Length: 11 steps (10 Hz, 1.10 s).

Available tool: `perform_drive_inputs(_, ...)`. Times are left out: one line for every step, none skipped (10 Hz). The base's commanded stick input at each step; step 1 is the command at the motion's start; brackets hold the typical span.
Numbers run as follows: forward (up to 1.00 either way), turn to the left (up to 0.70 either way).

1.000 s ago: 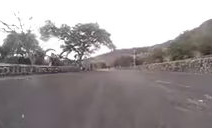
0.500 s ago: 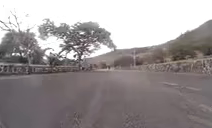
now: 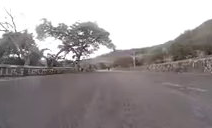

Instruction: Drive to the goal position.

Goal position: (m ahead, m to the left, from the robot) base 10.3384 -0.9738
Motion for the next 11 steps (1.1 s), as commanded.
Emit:
perform_drive_inputs(0.70,0.00)
perform_drive_inputs(0.70,0.00)
perform_drive_inputs(0.70,0.00)
perform_drive_inputs(0.70,0.00)
perform_drive_inputs(0.70,0.00)
perform_drive_inputs(0.70,0.00)
perform_drive_inputs(0.70,0.00)
perform_drive_inputs(0.70,0.00)
perform_drive_inputs(0.70,0.00)
perform_drive_inputs(0.70,0.00)
perform_drive_inputs(0.70,0.00)
